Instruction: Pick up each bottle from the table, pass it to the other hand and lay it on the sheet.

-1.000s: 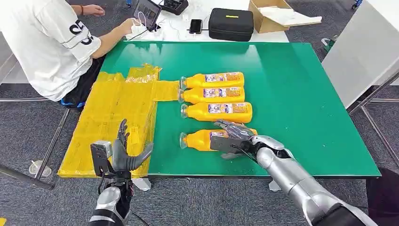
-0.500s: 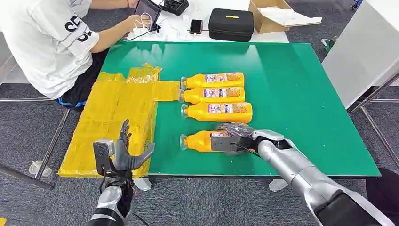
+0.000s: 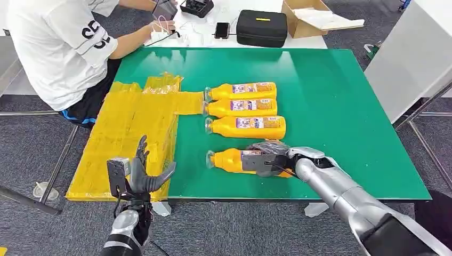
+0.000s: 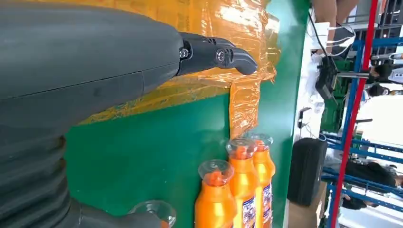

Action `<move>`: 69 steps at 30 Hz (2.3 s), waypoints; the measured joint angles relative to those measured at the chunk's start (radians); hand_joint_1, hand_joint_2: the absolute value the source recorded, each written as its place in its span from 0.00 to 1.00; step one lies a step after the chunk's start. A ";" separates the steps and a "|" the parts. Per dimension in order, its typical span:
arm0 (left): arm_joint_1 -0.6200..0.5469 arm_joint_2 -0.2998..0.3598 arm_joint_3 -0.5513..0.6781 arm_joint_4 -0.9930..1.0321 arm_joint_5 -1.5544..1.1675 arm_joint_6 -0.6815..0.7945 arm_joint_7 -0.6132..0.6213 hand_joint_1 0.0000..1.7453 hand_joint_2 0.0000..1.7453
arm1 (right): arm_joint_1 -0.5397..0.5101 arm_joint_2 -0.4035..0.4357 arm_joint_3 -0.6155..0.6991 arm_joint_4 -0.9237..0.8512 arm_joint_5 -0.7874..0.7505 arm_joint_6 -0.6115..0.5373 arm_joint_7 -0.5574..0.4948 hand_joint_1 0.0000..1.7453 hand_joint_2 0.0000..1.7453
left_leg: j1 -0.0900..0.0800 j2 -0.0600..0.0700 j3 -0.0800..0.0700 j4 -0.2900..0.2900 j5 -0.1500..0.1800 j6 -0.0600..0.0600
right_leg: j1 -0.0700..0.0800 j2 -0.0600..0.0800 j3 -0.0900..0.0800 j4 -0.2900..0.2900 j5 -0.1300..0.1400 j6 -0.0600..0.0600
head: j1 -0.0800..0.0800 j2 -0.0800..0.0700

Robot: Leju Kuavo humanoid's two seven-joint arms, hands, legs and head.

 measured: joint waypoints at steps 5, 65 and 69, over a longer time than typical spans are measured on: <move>-0.003 0.000 0.000 0.004 0.001 0.000 0.000 0.00 1.00 | 0.003 -0.013 0.010 -0.003 -0.045 -0.022 -0.016 1.00 1.00 | 0.000 0.000 0.000 0.000 0.000 0.000 | 0.000 0.000 0.000 0.000 0.000 0.000 | 0.000 0.000; 0.015 0.019 -0.207 -0.170 0.326 -0.444 0.135 0.00 1.00 | 0.454 0.544 -0.506 -0.144 0.048 -0.806 -0.585 1.00 1.00 | 0.003 -0.004 -0.005 -0.001 0.000 -0.003 | 0.003 -0.004 -0.004 0.001 -0.001 -0.002 | 0.000 0.000; 0.015 0.020 -0.207 -0.154 0.366 -0.488 0.145 0.00 1.00 | 0.445 0.546 -0.502 -0.121 0.044 -0.796 -0.583 1.00 1.00 | 0.003 -0.004 -0.005 -0.001 0.000 -0.003 | 0.003 -0.004 -0.004 0.001 -0.001 -0.002 | 0.000 0.000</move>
